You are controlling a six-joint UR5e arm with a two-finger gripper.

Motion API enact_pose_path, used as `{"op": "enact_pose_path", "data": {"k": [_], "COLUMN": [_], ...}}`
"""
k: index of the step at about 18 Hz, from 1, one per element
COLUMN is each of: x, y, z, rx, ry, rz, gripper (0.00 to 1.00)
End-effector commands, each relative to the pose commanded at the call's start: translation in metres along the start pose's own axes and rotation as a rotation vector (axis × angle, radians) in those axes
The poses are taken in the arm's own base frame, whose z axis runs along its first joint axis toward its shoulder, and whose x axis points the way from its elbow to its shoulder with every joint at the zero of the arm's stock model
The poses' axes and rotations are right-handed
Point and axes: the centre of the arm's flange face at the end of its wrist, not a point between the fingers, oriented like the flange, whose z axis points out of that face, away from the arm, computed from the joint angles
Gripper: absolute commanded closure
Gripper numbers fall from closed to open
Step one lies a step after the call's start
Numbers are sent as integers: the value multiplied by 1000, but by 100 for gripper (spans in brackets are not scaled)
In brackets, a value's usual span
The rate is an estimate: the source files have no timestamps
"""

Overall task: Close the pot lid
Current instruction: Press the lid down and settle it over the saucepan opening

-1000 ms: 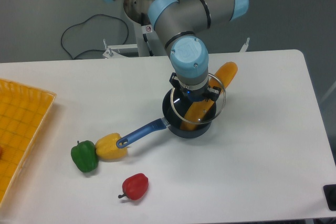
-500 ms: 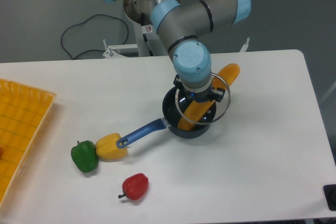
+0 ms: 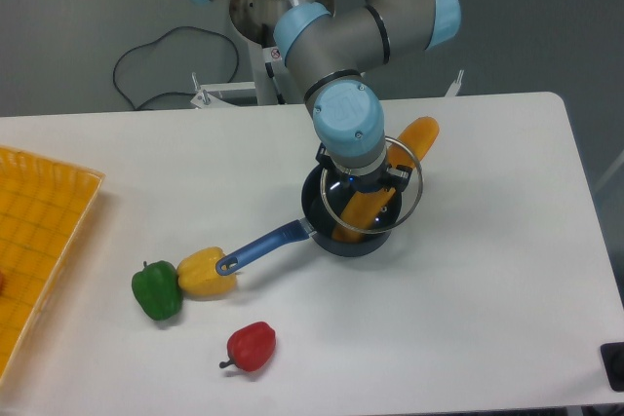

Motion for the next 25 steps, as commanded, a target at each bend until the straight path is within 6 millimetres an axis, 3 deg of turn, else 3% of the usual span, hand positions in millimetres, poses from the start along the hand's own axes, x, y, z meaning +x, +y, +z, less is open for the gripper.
{"op": "enact_pose_path", "data": {"k": [14,25], "x": [5,5], "y": [-15,-14], "z": [7,6], "rx": [5,6], "ry": [-22,-25], "rz": [-4,6], "gripper": [50,20]}}
